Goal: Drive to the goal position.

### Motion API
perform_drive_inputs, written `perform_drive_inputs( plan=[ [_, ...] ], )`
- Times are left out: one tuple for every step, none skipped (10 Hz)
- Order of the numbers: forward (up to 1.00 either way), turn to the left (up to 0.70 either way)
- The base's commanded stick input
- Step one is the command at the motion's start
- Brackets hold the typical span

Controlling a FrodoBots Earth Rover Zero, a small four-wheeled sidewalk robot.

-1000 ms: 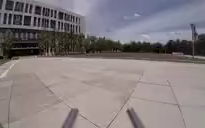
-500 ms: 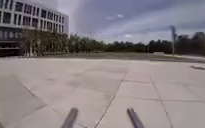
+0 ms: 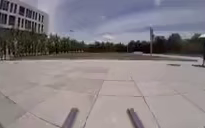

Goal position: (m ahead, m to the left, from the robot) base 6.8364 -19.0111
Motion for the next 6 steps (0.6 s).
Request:
perform_drive_inputs(
  plan=[
    [0.00,-0.50],
    [0.00,-0.50],
    [0.00,-0.50],
    [0.00,-0.50],
    [0.00,-0.50],
    [0.00,-0.50]
  ],
)
